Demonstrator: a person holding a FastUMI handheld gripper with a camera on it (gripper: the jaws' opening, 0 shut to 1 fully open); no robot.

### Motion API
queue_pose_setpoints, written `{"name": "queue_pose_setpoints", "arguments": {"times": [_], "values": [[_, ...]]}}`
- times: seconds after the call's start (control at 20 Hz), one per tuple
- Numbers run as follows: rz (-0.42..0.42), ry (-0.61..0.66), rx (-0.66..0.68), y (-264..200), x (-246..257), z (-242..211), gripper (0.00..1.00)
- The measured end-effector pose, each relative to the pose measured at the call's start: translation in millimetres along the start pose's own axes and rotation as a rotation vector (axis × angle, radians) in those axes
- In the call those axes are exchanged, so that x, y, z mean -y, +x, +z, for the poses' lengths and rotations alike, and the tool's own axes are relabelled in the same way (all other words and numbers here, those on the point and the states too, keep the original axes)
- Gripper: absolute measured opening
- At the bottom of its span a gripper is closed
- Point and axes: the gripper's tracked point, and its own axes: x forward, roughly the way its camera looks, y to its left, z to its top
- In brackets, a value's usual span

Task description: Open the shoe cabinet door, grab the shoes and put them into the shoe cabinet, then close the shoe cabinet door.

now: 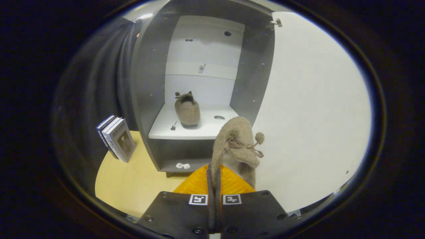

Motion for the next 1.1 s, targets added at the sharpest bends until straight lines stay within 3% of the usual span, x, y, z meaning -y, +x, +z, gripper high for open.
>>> {"name": "queue_pose_setpoints", "arguments": {"times": [0.55,0.8,1.1], "values": [[0.080,-0.088,0.002,154.3,11.6,87.2,0.02],[0.099,-0.115,-0.038,218.7,9.7,97.5,0.03],[0.135,-0.156,-0.062,253.7,-5.1,100.9,0.02]]}}
